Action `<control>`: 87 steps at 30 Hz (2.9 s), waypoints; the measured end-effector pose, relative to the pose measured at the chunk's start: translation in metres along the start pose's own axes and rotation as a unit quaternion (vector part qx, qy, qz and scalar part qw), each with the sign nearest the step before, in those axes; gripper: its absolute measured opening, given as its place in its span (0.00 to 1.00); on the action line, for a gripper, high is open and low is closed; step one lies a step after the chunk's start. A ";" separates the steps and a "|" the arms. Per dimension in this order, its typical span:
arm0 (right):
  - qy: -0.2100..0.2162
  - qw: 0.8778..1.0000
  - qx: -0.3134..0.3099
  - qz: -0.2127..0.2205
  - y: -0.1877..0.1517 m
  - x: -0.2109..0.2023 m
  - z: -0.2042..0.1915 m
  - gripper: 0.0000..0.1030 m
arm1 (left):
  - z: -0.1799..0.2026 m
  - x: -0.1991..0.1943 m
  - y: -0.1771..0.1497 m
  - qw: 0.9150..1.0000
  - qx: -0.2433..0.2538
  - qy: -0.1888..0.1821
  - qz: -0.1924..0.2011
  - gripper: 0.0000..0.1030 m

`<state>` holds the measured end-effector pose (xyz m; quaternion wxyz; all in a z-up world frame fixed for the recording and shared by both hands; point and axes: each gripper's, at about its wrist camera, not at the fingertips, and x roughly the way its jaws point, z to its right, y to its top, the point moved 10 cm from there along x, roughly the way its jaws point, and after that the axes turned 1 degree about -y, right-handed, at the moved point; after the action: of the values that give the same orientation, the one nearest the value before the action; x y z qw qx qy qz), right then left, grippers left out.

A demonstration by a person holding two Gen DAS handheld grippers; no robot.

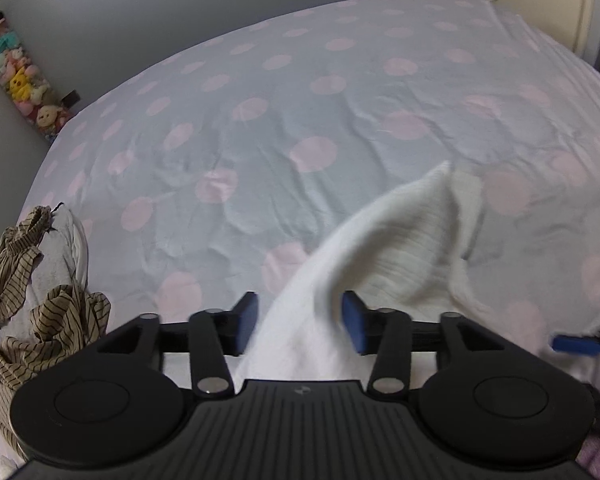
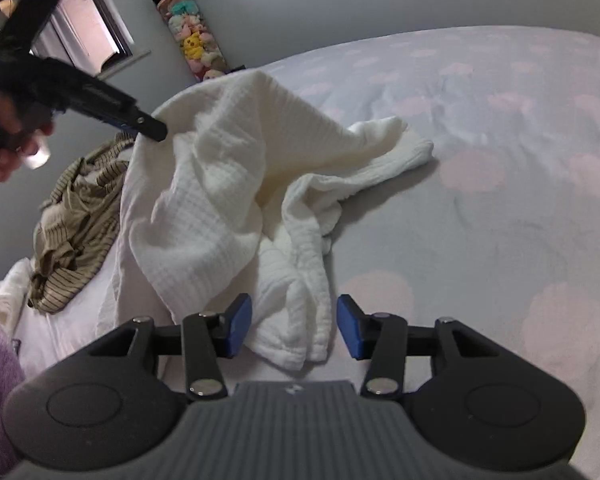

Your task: Fold clothes

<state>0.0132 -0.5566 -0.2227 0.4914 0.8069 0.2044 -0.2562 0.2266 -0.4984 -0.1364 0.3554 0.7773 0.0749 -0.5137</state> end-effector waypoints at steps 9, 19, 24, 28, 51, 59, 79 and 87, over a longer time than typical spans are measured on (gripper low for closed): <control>0.025 0.999 -0.020 -0.002 -0.001 -0.004 -0.013 0.58 | 0.065 -0.005 -0.081 0.996 0.043 -0.077 -0.023 0.62; -0.034 0.993 -0.114 -0.006 -0.004 0.016 -0.072 0.62 | 0.044 0.041 -0.124 0.992 -0.059 -0.098 -0.061 0.29; -0.078 0.991 -0.107 0.003 0.018 0.027 -0.075 0.07 | 0.010 0.010 -0.118 0.991 -0.077 -0.108 -0.013 0.07; -0.124 0.984 -0.121 0.047 0.061 0.002 -0.076 0.06 | -0.034 -0.026 -0.096 0.995 -0.061 -0.072 0.041 0.05; -0.313 0.895 -0.226 0.224 0.248 -0.214 -0.098 0.05 | -0.091 -0.213 0.000 0.969 -0.014 -0.047 0.243 0.00; -0.363 0.919 -0.150 0.029 0.131 -0.151 0.048 0.11 | -0.051 -0.093 -0.072 0.986 0.056 -0.092 0.129 0.07; -0.148 0.965 -0.191 -0.098 -0.036 -0.039 -0.116 0.48 | -0.013 0.058 -0.152 0.971 0.184 -0.149 0.045 0.43; -0.123 0.954 -0.216 -0.165 -0.086 0.032 -0.138 0.55 | -0.014 0.079 -0.149 0.972 0.134 -0.189 0.048 0.44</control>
<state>0.0177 -0.3926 -0.2484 0.6264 0.5988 0.3231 -0.3804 0.2020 -0.3999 -0.2714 0.2798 0.7096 -0.1006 -0.6388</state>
